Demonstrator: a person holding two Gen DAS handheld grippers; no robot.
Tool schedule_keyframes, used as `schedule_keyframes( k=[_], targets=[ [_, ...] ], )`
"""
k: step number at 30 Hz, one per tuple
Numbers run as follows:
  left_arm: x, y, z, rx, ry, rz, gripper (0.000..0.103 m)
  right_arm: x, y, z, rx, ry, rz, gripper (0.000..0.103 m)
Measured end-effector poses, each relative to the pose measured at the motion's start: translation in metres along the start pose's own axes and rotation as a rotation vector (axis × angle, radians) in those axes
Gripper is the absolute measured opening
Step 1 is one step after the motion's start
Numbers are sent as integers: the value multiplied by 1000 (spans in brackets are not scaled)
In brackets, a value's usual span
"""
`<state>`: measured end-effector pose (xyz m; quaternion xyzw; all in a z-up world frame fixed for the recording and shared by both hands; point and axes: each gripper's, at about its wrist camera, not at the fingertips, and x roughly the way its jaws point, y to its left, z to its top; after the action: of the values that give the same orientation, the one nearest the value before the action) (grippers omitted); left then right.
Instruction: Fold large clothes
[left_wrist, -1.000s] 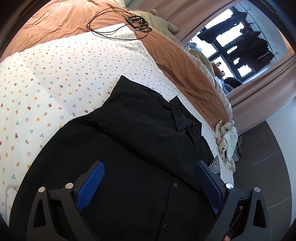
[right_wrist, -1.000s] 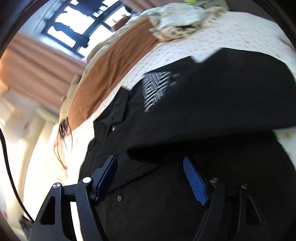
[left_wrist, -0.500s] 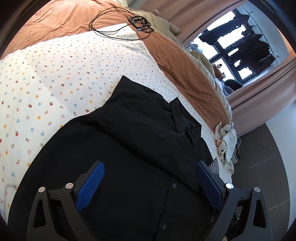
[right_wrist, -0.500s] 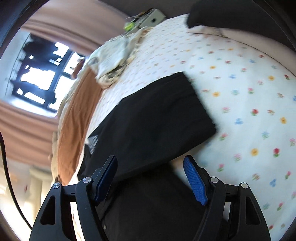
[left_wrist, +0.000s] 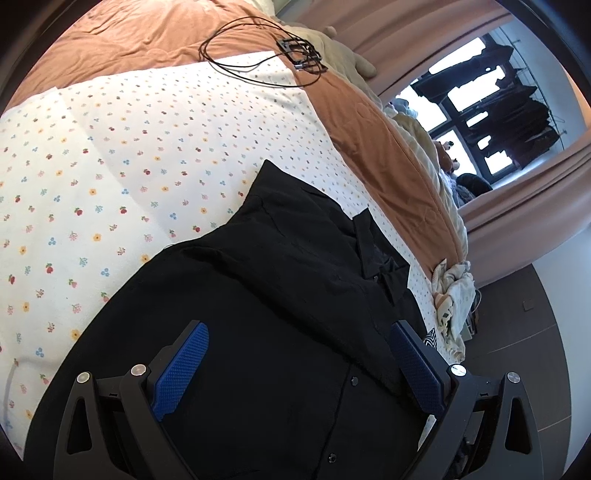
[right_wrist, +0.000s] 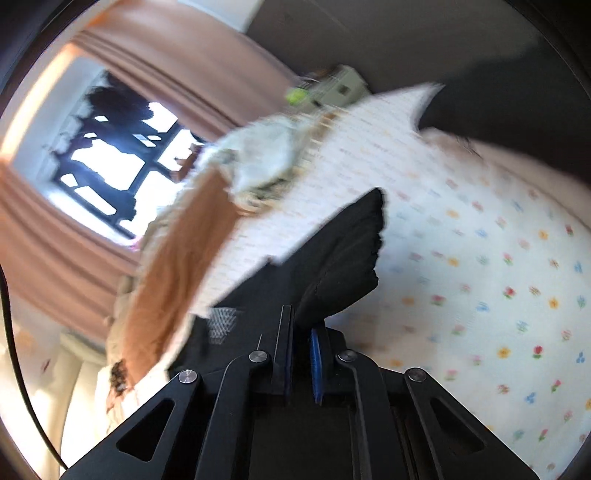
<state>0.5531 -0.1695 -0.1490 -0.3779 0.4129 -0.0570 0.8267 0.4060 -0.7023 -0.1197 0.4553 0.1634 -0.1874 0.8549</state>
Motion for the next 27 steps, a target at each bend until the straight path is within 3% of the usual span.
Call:
schedule_keyframes(
  k=[10, 17, 22, 27],
  targets=[
    [-15, 21, 17, -65, -30, -14, 98, -23, 112, -15, -255, -68, 208, 7],
    [-29, 41, 35, -112, -72, -4, 98, -2, 179, -48, -366, 24, 334, 7],
    [-41, 64, 48, -173, -115, 23, 98, 20, 226, -89, -450, 104, 401, 7],
    [-49, 81, 58, -207, -145, 43, 98, 57, 249, -135, -492, 224, 443, 7]
  ],
)
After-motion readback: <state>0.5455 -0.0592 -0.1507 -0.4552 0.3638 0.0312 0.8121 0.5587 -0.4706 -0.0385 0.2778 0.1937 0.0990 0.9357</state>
